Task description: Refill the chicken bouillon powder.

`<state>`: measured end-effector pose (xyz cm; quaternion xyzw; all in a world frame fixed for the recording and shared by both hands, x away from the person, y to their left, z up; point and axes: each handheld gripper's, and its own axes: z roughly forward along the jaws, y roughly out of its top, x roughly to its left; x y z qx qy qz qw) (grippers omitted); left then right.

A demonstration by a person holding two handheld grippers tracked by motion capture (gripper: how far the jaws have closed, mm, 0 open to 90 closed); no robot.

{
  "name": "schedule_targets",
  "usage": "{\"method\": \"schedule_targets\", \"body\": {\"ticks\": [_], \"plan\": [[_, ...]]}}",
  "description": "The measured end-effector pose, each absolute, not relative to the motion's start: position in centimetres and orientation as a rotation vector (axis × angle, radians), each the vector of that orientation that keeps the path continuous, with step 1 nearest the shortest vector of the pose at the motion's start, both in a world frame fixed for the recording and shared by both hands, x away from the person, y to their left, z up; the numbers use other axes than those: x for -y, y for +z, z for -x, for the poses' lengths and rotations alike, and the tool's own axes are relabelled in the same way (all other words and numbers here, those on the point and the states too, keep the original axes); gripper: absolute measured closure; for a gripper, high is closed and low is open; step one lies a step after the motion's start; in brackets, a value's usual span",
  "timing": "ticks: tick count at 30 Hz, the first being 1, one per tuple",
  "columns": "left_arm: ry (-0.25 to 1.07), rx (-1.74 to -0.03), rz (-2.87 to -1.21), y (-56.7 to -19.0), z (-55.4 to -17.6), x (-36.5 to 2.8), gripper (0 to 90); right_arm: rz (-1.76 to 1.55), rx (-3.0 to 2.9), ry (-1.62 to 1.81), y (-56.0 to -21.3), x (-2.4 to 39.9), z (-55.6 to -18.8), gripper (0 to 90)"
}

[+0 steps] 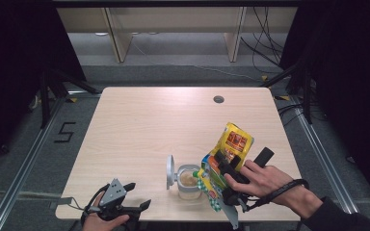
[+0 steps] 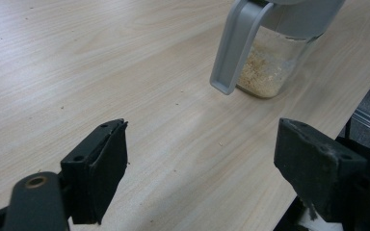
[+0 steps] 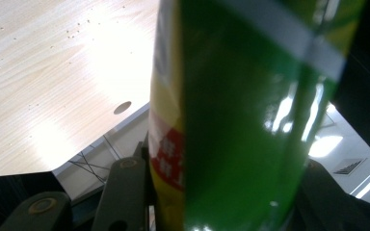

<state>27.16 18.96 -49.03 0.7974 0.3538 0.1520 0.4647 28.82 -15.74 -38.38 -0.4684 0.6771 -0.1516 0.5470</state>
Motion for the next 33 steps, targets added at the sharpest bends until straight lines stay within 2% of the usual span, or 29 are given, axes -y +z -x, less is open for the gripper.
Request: {"method": "schedule_targets", "body": {"ticks": [33], "plan": [[0.375,-0.870,-1.957,-49.02,-27.15,-18.95,18.8,1.094,-1.617,-0.341,-38.55,16.11,-28.70,60.5]]}}
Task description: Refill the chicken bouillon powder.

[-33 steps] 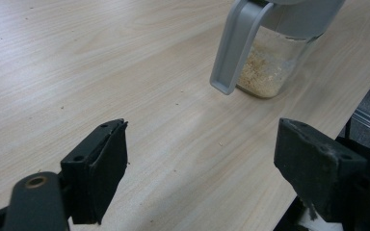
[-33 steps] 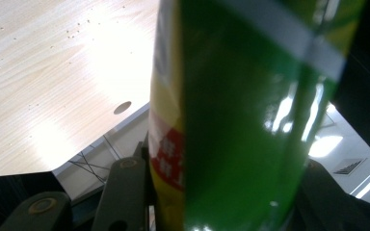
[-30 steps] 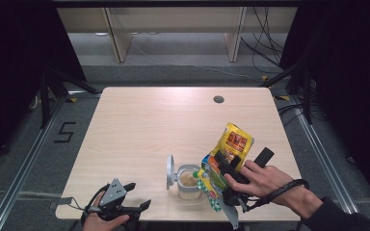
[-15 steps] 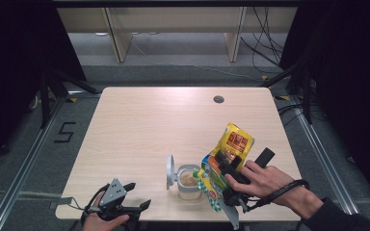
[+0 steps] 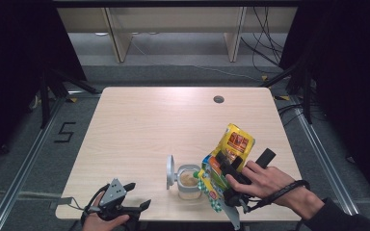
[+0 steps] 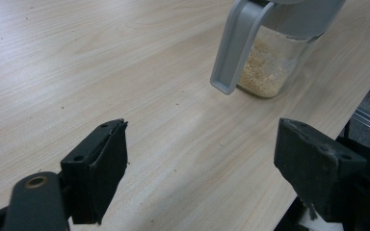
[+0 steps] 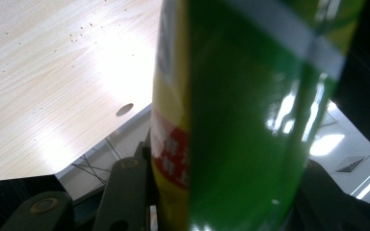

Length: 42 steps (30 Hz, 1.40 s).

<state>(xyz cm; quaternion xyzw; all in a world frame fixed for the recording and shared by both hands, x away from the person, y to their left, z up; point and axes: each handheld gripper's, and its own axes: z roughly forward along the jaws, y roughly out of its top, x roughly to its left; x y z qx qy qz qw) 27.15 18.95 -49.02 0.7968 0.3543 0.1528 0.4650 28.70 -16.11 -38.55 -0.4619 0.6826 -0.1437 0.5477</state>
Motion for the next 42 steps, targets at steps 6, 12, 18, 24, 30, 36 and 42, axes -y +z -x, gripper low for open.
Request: {"method": "schedule_targets", "body": {"ticks": [6,12,18,24,30,36,42], "plan": [[0.372,-0.870,-1.951,-49.04,-27.17,-18.97,18.8,1.095,-1.621,-0.337,-38.60,16.08,-28.72,60.6],[0.370,-0.867,-1.950,-49.04,-27.19,-18.99,18.8,1.095,-1.619,-0.337,-38.57,16.03,-28.71,60.6],[0.376,-0.868,-1.963,-49.01,-27.19,-19.01,18.8,1.096,-1.618,-0.334,-38.60,16.01,-28.66,60.7],[0.379,-0.859,-1.972,-49.02,-27.22,-19.06,18.8,1.097,-1.618,-0.335,-38.60,16.02,-28.70,60.7],[0.379,-0.860,-1.974,-49.02,-27.21,-19.07,18.8,1.097,-1.615,-0.336,-38.56,15.99,-28.68,60.8],[0.360,-0.877,-1.957,-49.12,-27.16,-18.96,18.8,1.098,-1.615,-0.335,-38.58,15.98,-28.69,60.8],[0.358,-0.880,-1.955,-49.12,-27.15,-18.95,18.8,1.098,-1.619,-0.337,-38.54,16.04,-28.72,60.9]]}}
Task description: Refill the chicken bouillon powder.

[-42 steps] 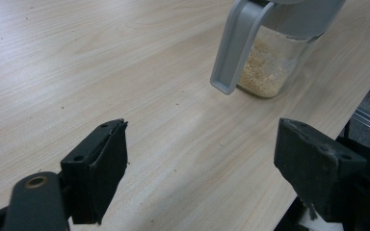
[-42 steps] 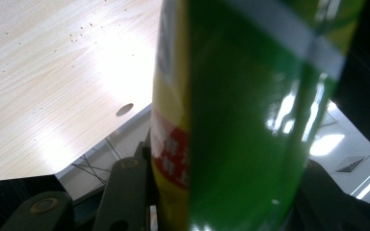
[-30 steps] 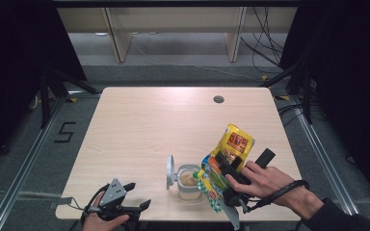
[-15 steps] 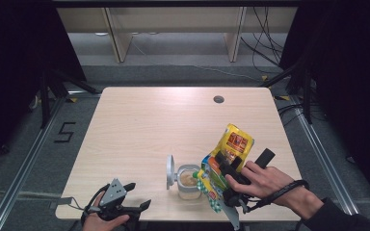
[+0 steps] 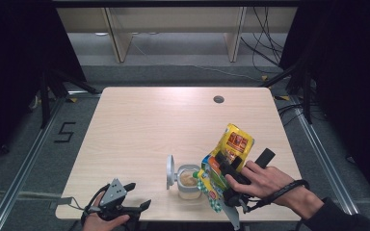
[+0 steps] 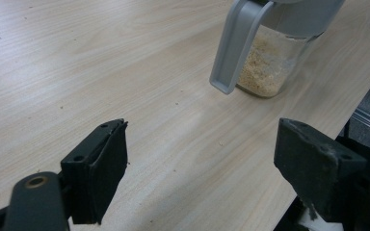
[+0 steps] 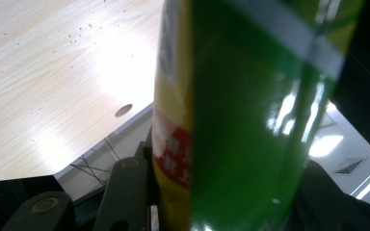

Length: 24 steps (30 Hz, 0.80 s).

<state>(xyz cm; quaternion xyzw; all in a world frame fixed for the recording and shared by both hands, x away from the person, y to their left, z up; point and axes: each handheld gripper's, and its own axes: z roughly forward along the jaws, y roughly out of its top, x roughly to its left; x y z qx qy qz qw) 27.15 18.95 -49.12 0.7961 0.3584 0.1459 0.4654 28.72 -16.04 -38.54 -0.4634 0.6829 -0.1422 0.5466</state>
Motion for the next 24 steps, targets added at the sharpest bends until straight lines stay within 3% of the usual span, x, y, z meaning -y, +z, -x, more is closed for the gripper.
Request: {"method": "schedule_targets", "body": {"ticks": [24], "plan": [[0.356,-0.884,-1.951,-49.12,-27.13,-18.92,18.8,1.092,-1.616,-0.336,-38.51,16.44,-28.62,63.1]]}}
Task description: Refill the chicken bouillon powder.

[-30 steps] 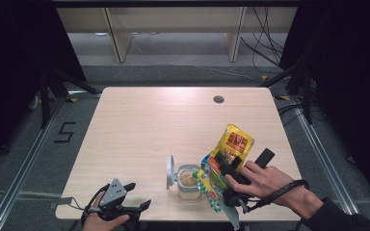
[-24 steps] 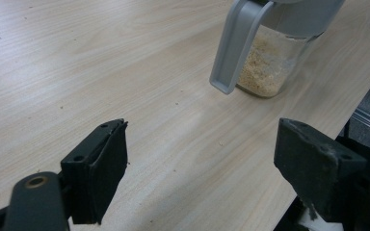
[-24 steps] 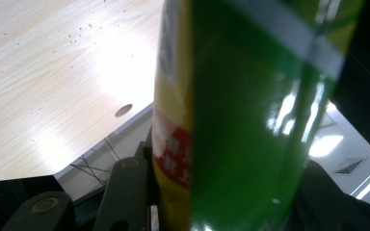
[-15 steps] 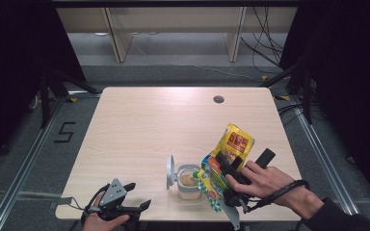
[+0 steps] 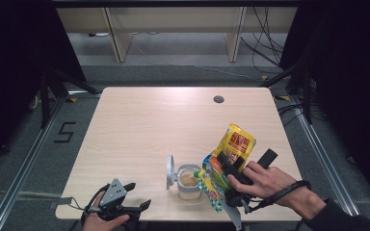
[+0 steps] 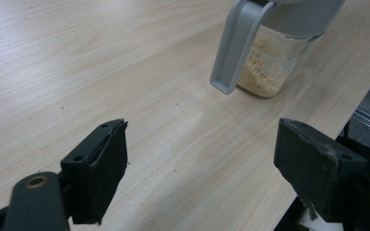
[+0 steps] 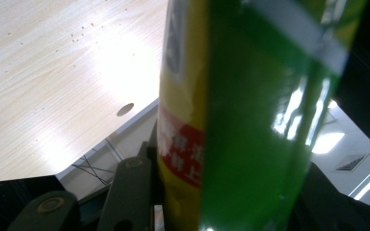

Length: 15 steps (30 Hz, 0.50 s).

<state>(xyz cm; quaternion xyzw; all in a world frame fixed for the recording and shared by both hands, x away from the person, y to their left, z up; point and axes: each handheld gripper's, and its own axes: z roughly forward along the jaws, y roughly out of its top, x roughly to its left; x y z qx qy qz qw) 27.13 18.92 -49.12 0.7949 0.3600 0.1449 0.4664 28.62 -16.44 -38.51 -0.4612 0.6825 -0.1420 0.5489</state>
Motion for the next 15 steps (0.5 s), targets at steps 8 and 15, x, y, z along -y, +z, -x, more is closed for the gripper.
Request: {"method": "schedule_targets", "body": {"ticks": [8,15], "plan": [[0.374,-0.868,-1.953,-49.05,-27.17,-18.96,18.8,1.088,-1.618,-0.327,-38.60,16.44,-28.59,63.3],[0.376,-0.869,-1.958,-49.03,-27.17,-18.96,18.8,1.081,-1.626,-0.318,-38.73,16.62,-28.57,63.4]]}}
